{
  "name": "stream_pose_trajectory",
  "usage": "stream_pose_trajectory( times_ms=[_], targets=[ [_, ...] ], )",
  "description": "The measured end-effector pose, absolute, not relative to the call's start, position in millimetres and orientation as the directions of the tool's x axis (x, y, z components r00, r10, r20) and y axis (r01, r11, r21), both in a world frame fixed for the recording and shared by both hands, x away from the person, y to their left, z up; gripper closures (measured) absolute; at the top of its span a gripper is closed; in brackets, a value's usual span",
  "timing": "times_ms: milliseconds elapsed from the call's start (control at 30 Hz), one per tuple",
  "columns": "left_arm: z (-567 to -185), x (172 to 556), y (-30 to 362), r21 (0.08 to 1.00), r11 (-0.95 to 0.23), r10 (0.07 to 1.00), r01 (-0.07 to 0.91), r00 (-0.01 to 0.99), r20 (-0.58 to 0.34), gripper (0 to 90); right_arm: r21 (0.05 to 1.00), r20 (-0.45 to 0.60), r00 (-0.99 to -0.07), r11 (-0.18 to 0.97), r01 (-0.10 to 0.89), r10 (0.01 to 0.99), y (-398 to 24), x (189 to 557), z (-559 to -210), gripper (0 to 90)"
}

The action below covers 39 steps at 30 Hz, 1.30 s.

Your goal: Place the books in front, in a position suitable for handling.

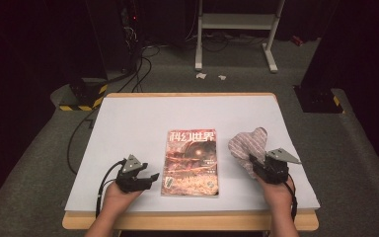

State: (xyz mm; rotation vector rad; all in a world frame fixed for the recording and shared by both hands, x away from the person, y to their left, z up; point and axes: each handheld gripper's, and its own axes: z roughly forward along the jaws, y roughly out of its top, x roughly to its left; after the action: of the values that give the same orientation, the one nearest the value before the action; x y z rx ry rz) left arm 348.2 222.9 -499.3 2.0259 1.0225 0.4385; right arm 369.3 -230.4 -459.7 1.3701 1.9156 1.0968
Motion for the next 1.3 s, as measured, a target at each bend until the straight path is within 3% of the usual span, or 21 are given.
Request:
stream_pose_trajectory(
  times_ms=[233, 567, 833, 1000, 1300],
  targets=[
    [-500.1, 347.3, 236.7, 0.793, -0.336, 0.807, 0.509, 0.589, -0.036, 33.6, 0.845, 0.03, -0.354, 0.166, 0.508, 0.935, -226.8, 373.4, -464.0, 63.6],
    [-497.2, 349.6, 261.1, 0.783, -0.246, 0.851, 0.572, 0.514, -0.109, 26.1, 0.85, 0.04, -0.403, 0.181, 0.494, 0.914, -209.6, 368.8, -458.2, 63.4],
    [-496.8, 331.9, 280.8, 0.781, -0.269, 0.849, 0.564, 0.521, -0.085, 18.4, 0.853, 0.028, -0.456, 0.216, 0.475, 0.89, -188.5, 370.4, -455.4, 62.9],
    [-497.8, 329.5, 292.3, 0.804, -0.217, 0.859, 0.553, 0.5, -0.112, 20.6, 0.85, 0.065, -0.505, 0.217, 0.479, 0.861, -173.6, 370.6, -459.2, 61.8],
    [-499.5, 334.3, 288.7, 0.806, -0.245, 0.854, 0.539, 0.513, -0.084, 22.5, 0.842, 0.047, -0.602, 0.293, 0.454, 0.797, -138.1, 356.7, -459.1, 62.0]
  ],
)
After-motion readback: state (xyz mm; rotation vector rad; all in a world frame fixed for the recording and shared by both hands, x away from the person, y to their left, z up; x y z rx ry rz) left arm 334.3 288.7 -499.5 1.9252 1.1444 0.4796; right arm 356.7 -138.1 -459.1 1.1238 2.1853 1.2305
